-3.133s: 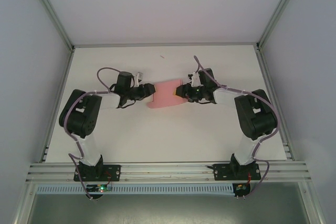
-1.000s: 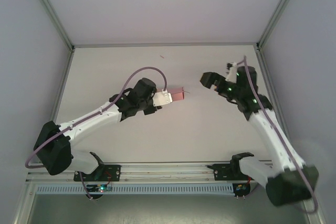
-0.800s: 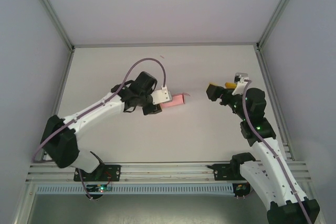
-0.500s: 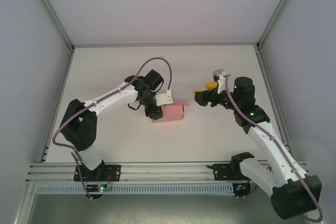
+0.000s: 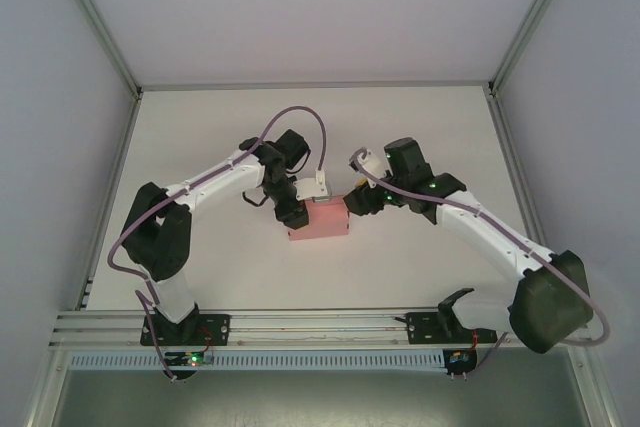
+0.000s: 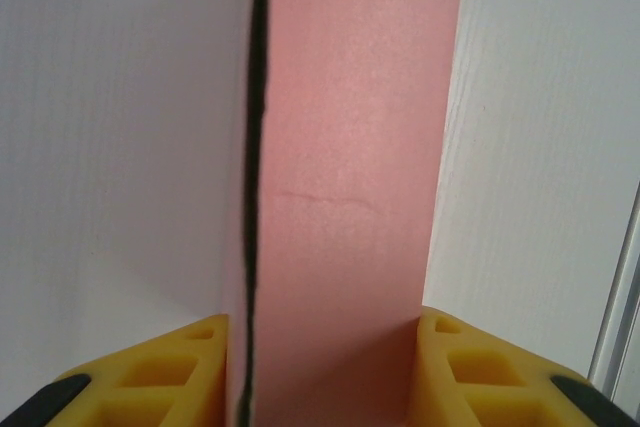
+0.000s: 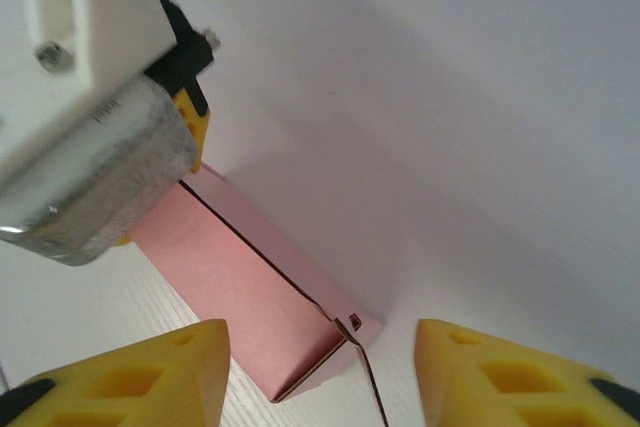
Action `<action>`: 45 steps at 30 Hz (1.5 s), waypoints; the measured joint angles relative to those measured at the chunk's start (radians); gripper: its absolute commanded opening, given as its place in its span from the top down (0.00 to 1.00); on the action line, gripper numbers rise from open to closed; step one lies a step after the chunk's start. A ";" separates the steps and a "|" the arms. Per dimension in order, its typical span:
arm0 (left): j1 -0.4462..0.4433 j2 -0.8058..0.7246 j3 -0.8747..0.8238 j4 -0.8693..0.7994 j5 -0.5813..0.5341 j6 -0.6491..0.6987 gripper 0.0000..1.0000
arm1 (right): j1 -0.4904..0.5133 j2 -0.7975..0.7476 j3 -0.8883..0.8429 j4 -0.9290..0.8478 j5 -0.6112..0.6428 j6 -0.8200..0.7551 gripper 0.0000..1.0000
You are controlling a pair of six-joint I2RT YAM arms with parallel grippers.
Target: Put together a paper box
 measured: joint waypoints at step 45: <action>0.013 0.019 0.030 -0.004 -0.050 -0.171 0.74 | 0.212 0.025 -0.222 0.445 0.462 0.602 1.00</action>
